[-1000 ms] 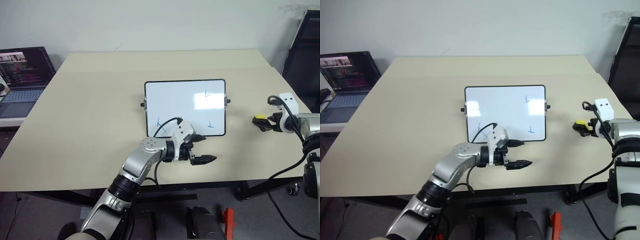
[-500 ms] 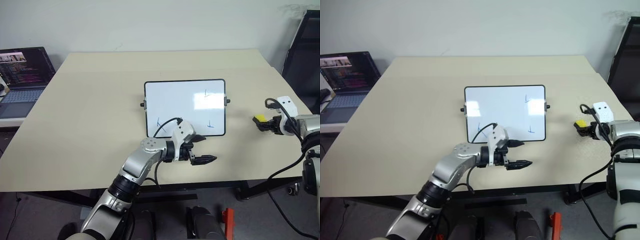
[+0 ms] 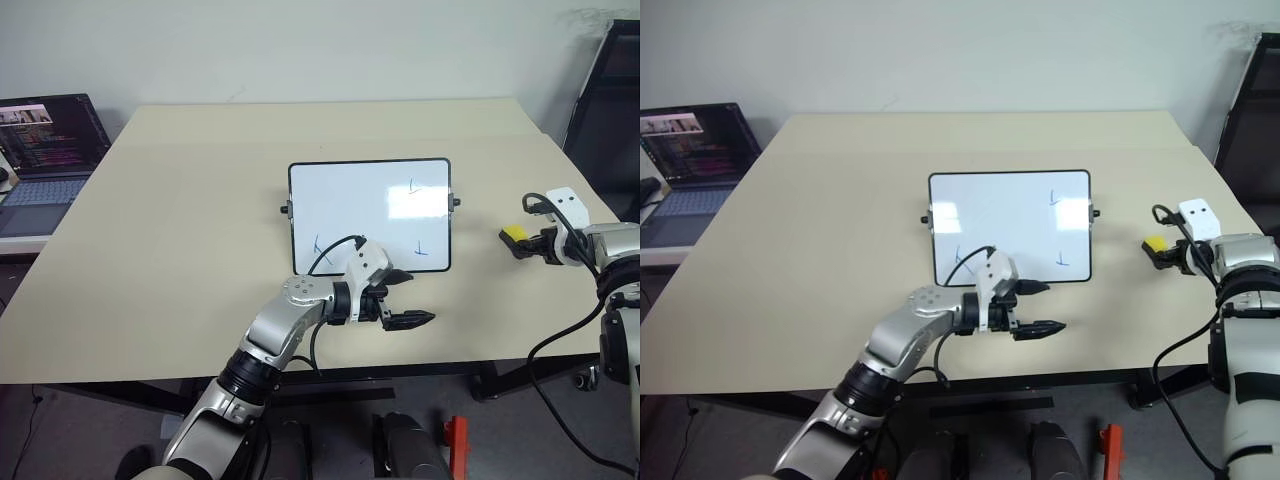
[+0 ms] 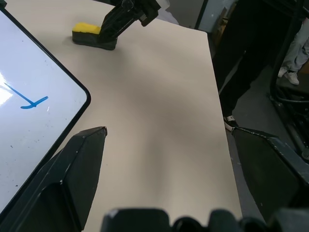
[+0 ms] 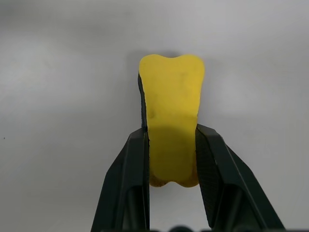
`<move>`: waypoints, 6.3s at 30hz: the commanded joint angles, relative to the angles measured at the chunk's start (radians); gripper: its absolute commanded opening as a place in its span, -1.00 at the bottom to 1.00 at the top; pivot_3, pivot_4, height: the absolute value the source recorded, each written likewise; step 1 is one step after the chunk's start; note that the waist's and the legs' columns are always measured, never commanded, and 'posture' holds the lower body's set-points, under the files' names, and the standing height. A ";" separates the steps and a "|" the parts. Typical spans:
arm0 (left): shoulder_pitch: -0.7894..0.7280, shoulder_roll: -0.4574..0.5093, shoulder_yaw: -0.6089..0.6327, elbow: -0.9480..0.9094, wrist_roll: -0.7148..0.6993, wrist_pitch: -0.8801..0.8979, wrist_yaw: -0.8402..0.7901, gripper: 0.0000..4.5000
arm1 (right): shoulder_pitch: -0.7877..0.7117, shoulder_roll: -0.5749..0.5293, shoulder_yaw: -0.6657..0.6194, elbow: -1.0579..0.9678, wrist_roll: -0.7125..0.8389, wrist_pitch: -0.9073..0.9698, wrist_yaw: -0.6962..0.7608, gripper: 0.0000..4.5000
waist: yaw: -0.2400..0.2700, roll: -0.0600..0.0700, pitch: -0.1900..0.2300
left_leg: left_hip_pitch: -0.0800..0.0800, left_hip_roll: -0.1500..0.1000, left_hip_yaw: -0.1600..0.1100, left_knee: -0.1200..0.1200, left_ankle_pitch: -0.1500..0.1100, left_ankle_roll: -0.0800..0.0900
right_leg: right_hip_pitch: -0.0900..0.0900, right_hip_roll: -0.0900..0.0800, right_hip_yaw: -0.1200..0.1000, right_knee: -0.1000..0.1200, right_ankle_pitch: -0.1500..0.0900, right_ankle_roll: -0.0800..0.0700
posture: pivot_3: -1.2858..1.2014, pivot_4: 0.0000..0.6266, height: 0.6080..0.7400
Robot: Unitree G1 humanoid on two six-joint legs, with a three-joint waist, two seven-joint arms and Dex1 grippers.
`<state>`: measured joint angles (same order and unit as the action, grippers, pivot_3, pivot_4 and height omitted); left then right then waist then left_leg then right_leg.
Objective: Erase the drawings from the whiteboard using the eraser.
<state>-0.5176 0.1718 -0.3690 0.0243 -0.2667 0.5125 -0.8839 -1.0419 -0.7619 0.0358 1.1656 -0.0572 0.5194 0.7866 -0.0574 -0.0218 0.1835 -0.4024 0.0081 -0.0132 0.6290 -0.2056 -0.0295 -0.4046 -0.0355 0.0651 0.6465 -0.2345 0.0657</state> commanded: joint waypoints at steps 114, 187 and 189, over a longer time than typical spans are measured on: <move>0.018 0.482 0.348 -0.272 -0.151 -0.011 -0.014 1.00 | 0.339 -0.098 -0.083 -1.198 0.161 -0.002 0.287 -0.57 | 0.027 -0.005 0.000 | -0.029 0.020 0.011 -0.004 -0.011 0.012 | -0.029 -0.006 -0.028 -0.018 0.011 -0.010 | 0.03 -0.52 1.00; -0.008 0.569 0.353 -0.175 -0.073 -0.102 -0.090 1.00 | 0.036 0.209 0.138 -0.700 -0.077 -0.237 -0.099 -0.57 | 0.027 -0.005 0.000 | -0.016 0.022 0.014 0.015 -0.011 0.012 | -0.017 -0.003 -0.022 -0.001 0.011 -0.011 | 0.03 -0.52 1.00; 0.006 0.572 0.358 -0.188 -0.075 -0.095 -0.088 1.00 | 0.025 0.208 0.142 -0.665 -0.090 -0.251 -0.101 -0.57 | 0.027 -0.005 0.000 | -0.016 0.022 0.014 0.015 -0.011 0.012 | -0.017 -0.003 -0.022 0.000 0.011 -0.011 | 0.03 -0.52 1.00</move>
<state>-0.5159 0.7360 -0.0346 -0.1203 -0.3344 0.4265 -0.9723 -0.9894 -0.5429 0.1864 0.4901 -0.1370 0.2906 0.6958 -0.0306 -0.0267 0.1838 -0.4179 0.0296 0.0013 0.6439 -0.2165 -0.0178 -0.4217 -0.0381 0.0431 0.6461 -0.2234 0.0546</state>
